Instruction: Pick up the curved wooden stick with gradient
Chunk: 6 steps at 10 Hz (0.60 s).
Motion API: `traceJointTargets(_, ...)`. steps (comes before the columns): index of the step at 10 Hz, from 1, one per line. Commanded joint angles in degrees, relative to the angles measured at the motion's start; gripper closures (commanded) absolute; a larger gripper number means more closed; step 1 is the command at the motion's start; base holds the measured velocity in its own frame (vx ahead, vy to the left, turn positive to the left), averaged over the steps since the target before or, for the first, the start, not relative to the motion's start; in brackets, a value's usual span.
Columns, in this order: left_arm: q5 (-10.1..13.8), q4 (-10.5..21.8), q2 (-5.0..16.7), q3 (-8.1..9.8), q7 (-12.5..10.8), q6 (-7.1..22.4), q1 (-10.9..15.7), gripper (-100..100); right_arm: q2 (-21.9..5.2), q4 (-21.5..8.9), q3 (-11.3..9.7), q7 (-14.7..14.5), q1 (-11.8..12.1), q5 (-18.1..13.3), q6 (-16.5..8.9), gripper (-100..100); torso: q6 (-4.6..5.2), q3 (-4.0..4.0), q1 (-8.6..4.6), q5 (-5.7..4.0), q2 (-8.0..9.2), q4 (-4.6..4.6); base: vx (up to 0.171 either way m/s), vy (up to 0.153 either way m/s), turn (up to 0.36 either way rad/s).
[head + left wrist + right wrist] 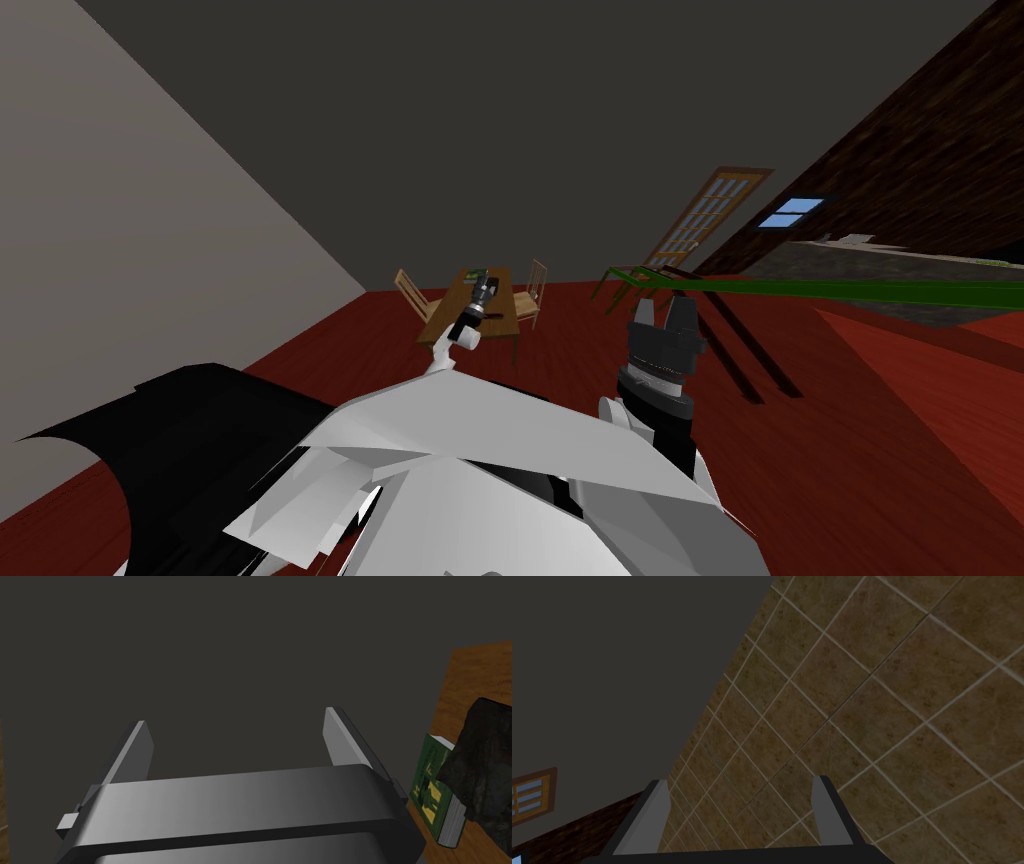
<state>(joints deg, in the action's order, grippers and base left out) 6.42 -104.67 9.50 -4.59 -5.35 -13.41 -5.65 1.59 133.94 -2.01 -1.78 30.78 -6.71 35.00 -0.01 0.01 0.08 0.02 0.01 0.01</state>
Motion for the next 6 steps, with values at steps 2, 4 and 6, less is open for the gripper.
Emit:
traceJointTargets(2,0.8,5.0,0.7,-0.19,-0.4,3.4,3.2,-100,0.0,0.0,0.0,0.0,0.0,0.0,0.0,0,-0.01,0.00,-0.01,0.00,0.00,0.00,-0.010,0.013,-0.024)
traceJointTargets(4,1.3,8.7,1.1,-0.28,-0.7,5.5,5.4,-100,0.0,0.0,0.0,0.0,0.0,0.0,0.0,0,-0.02,-0.01,-0.01,0.00,-0.03,-0.01,-0.005,0.014,-0.018)
traceJointTargets(6,1.8,12.0,1.4,-0.35,-0.9,7.7,7.6,-100,0.0,0.0,0.0,0.0,0.0,0.0,0.0,0,-0.02,-0.01,-0.01,0.00,-0.02,-0.01,-0.006,0.014,-0.014)
